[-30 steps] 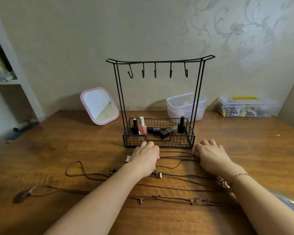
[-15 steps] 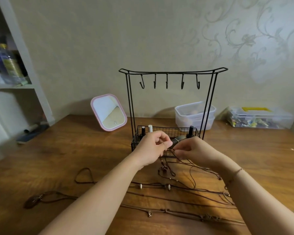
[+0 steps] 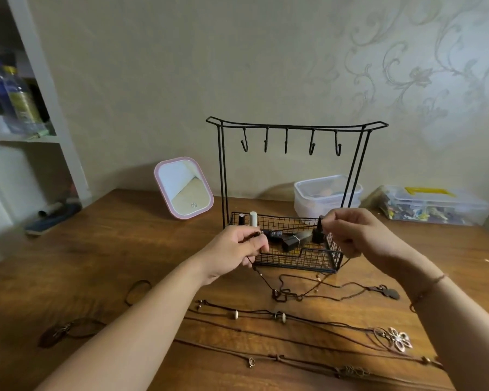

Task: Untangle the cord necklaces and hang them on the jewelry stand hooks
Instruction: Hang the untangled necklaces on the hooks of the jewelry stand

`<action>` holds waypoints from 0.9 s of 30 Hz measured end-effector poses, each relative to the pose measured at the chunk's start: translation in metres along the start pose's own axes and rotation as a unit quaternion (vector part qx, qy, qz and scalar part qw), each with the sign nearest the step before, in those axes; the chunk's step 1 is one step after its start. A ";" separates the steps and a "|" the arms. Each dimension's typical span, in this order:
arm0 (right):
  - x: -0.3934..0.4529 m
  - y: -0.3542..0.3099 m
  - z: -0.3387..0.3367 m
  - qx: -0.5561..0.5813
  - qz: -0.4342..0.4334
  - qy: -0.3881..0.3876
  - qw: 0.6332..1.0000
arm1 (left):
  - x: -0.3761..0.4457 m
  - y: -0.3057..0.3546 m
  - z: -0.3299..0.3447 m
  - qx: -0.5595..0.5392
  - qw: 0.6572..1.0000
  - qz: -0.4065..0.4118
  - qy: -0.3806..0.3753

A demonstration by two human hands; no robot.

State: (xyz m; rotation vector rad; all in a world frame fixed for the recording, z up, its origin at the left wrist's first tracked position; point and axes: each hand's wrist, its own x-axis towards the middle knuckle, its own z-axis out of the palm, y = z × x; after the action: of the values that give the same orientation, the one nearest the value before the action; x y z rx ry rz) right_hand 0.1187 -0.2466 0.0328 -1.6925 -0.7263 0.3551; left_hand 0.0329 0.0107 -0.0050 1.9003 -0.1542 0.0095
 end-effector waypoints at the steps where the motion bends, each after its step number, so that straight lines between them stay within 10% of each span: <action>1: -0.002 0.002 -0.002 0.001 0.001 -0.020 1.000 | -0.002 0.004 -0.004 -0.027 1.000 0.003 -0.015; 14: 0.017 -0.039 0.031 0.107 -0.012 -0.132 0.985 | 0.011 0.114 -0.015 0.203 0.974 0.099 -0.002; 21: 0.062 -0.098 0.044 -0.063 -0.063 0.044 0.995 | 0.022 0.130 -0.075 -0.100 0.994 0.016 -0.037; 27: 0.084 -0.113 0.063 -0.282 -0.142 0.112 0.942 | 0.028 0.118 -0.105 0.049 0.987 0.072 0.134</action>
State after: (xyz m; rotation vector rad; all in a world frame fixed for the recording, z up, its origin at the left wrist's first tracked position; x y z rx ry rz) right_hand 0.1143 -0.1333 0.1377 -2.0793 -0.9420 -0.2761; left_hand 0.0551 0.0690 0.1430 1.9622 -0.1101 0.3756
